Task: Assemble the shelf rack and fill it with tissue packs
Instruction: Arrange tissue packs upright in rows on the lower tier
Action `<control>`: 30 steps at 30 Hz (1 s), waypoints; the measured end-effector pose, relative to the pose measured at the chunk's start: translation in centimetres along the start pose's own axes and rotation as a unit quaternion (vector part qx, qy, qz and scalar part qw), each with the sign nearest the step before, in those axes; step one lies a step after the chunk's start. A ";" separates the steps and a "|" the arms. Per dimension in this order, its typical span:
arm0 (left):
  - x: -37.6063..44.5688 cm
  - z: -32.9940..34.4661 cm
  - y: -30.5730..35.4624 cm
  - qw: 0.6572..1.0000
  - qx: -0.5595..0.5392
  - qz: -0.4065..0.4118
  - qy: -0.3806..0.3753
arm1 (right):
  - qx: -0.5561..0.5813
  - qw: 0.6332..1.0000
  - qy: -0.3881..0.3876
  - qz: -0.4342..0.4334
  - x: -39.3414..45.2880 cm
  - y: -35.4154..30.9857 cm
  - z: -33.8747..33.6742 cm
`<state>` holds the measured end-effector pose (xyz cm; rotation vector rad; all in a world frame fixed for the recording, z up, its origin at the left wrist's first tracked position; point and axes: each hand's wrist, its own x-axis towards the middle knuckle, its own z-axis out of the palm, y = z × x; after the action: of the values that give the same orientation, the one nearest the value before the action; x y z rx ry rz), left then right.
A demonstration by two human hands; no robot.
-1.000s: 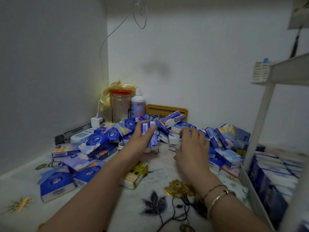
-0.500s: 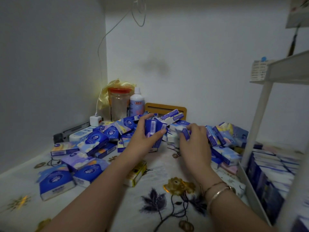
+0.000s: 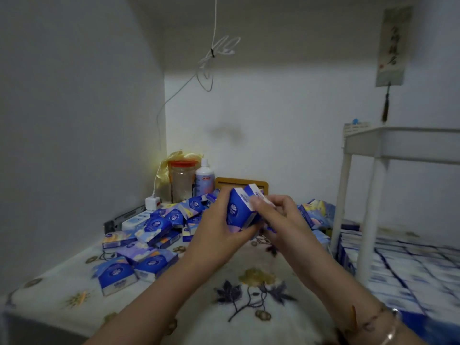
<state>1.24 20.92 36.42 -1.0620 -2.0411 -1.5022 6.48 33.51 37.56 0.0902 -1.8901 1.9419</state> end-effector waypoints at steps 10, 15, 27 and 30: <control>-5.7 4.6 10.0 0.997 -0.007 0.063 -0.051 | -0.145 0.980 -0.003 -0.137 -12.4 -5.8 -6.7; -6.4 9.0 14.3 0.995 -0.054 0.052 -0.067 | -0.224 0.966 0.028 -0.128 -14.9 -7.6 -11.3; -2.5 21.1 17.6 0.981 -0.016 0.122 -0.149 | -0.277 0.946 0.168 -0.014 -15.4 -9.8 -22.8; -0.1 23.9 16.2 0.971 0.021 0.091 -0.221 | -0.309 0.922 0.232 0.002 -13.3 -9.7 -26.1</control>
<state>16.54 45.30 38.24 -1.6354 -2.1669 -1.2042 28.26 55.24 40.41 -0.5134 -2.0455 1.1408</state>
